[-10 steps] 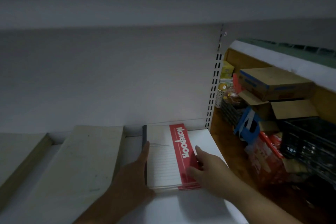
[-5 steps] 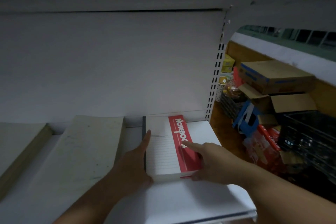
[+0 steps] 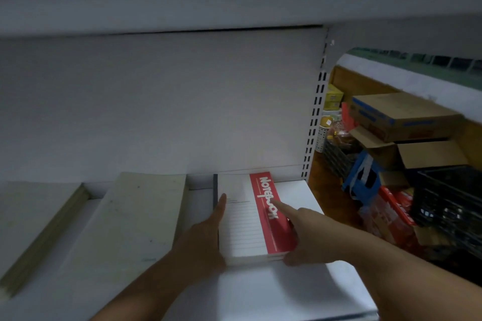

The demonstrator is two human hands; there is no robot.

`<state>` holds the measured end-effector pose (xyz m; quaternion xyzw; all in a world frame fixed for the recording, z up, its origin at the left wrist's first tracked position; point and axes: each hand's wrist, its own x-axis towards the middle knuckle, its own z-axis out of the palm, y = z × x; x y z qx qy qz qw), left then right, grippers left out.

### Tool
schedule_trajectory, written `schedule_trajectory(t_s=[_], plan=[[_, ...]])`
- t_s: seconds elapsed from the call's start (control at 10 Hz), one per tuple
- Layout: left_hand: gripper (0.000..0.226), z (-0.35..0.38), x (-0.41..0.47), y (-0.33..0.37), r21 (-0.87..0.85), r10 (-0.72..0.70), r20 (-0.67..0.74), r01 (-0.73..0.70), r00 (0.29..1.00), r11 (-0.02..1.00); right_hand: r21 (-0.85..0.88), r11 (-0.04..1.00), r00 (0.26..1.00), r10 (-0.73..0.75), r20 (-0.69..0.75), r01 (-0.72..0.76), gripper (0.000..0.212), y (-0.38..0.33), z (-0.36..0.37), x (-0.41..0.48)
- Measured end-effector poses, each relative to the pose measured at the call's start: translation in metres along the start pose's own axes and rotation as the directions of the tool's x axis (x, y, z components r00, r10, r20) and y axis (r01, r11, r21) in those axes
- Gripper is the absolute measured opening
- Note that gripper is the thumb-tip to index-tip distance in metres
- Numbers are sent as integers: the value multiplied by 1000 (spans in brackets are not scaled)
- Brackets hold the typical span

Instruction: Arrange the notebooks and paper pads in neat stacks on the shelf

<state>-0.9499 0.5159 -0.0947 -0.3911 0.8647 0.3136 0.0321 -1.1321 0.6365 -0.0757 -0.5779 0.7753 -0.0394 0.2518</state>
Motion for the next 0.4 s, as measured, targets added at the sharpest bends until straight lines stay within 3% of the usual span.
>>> schedule_trajectory(t_s=[0.2, 0.4], plan=[[118, 5, -3, 6, -152, -67, 26, 70, 997, 986, -128, 990, 997, -47, 64, 55, 89, -7, -3, 1], [119, 7, -15, 3, -202, -34, -11, 31, 999, 979, -145, 989, 999, -19, 37, 25, 86, -19, -7, -6]])
